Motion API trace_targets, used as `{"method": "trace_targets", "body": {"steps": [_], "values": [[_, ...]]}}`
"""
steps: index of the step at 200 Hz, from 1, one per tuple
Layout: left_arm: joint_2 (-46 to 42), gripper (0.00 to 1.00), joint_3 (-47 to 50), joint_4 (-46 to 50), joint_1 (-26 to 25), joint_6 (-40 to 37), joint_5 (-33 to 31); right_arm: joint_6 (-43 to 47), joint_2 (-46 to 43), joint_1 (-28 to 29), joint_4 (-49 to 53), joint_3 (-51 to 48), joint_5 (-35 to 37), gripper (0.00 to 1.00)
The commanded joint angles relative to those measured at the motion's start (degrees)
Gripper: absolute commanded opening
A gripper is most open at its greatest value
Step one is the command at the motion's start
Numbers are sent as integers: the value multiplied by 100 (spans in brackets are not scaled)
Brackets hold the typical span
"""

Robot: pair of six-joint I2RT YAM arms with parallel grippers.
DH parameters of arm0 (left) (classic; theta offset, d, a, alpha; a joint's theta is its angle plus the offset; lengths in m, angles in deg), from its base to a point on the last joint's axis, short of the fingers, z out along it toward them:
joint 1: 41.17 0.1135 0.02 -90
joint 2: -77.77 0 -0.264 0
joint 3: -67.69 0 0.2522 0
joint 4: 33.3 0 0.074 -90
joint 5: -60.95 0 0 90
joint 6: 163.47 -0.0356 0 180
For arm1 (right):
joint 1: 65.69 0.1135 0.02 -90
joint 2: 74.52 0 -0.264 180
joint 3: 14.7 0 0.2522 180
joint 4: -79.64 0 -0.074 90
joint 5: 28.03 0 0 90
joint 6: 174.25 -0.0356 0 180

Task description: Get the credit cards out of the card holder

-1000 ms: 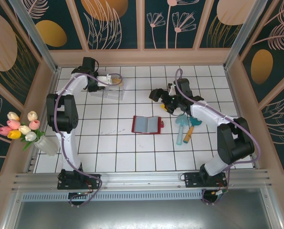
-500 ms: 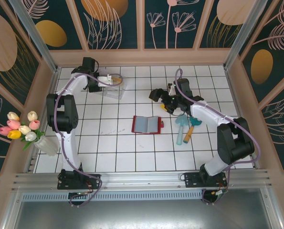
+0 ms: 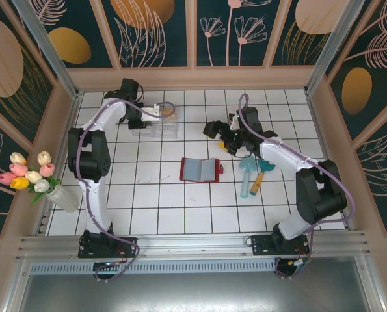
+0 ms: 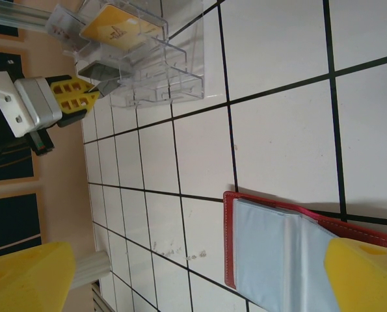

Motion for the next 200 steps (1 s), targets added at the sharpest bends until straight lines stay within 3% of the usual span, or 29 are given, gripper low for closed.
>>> {"method": "trace_targets", "body": {"steps": [1,47,108,179,200], "values": [[-249,0,135,502,-139,141,315,-41,-47,50,-71,113,-72,99],[-553,0,291,786,-232,172,582,-24,-105,49,-105,69,-65,99],[-457,0,318,581,-245,55,43,-25,-88,38,-114,37,-59,99],[-341,0,117,264,-250,-267,2,-46,-68,40,-106,51,-63,99],[-246,5,10,317,-241,-285,-11,-44,-57,39,-85,50,-41,99]]}}
